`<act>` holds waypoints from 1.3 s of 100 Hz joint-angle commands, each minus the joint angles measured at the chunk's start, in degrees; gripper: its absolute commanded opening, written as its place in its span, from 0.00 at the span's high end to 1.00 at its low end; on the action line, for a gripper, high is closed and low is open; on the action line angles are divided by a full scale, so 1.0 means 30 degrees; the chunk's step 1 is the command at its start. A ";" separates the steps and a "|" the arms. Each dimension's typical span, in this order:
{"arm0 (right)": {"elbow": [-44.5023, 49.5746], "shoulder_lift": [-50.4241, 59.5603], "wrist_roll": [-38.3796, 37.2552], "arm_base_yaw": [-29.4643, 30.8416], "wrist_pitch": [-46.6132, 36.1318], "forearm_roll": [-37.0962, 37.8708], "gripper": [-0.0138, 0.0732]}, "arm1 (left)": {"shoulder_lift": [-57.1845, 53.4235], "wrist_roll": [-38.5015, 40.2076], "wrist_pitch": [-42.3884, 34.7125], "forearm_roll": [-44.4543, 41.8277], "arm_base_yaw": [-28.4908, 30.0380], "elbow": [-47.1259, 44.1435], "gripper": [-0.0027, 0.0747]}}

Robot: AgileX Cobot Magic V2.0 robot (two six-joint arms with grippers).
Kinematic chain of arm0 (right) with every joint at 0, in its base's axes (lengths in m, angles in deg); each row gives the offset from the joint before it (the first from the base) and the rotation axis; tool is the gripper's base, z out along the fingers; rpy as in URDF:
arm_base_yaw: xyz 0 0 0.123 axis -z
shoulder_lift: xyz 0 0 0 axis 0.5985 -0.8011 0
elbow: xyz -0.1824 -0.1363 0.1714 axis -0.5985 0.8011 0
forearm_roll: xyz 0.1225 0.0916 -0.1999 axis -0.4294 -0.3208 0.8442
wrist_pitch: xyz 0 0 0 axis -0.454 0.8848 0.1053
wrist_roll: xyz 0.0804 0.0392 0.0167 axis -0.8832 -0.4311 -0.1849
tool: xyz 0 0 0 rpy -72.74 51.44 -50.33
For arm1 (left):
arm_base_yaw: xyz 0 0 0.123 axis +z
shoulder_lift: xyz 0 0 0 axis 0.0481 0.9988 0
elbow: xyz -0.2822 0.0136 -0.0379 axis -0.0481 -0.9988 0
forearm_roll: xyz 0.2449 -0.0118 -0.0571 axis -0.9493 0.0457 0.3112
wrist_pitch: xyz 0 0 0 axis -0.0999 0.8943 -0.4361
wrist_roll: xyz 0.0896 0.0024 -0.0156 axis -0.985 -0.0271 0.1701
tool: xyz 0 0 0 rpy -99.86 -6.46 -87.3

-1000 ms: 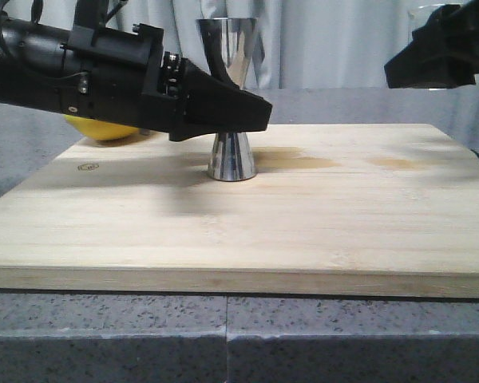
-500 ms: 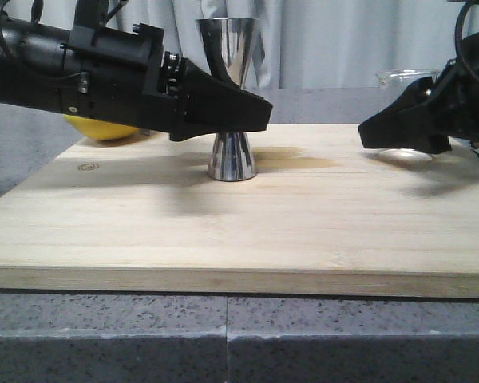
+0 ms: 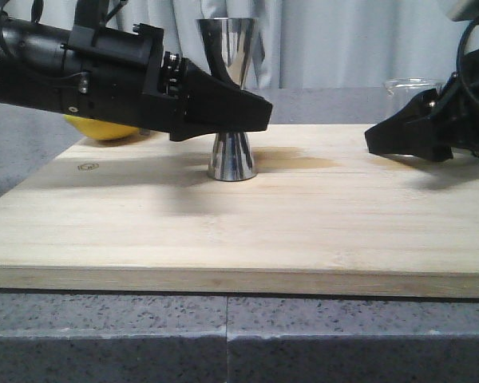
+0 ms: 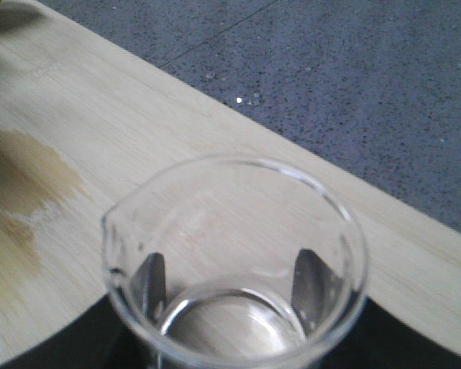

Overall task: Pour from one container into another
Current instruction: 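Tilt the beaker upright and lower it back onto the board, then open the right gripper and withdraw it from the beaker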

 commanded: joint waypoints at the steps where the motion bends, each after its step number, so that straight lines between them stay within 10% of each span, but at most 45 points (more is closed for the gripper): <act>1: -0.0449 0.0399 0.0322 0.0107 -0.1124 -0.0398 0.46 | -0.0792 0.0120 0.1349 0.1530 -0.0111 0.0521 0.79; 27: -0.0449 0.1113 -0.0541 0.0107 -0.0328 -0.0657 0.14 | -0.0792 0.0120 0.1349 0.1530 -0.0111 0.0521 0.79; 105: -0.0449 1.1938 -2.0086 0.0036 0.4657 1.1682 0.13 | -0.0792 0.0120 0.1349 0.1530 -0.0111 0.0521 0.79; 130: -0.0449 1.3602 -2.0824 0.0036 0.3440 1.2775 0.13 | -0.0792 0.0120 0.1349 0.1530 -0.0111 0.0521 0.79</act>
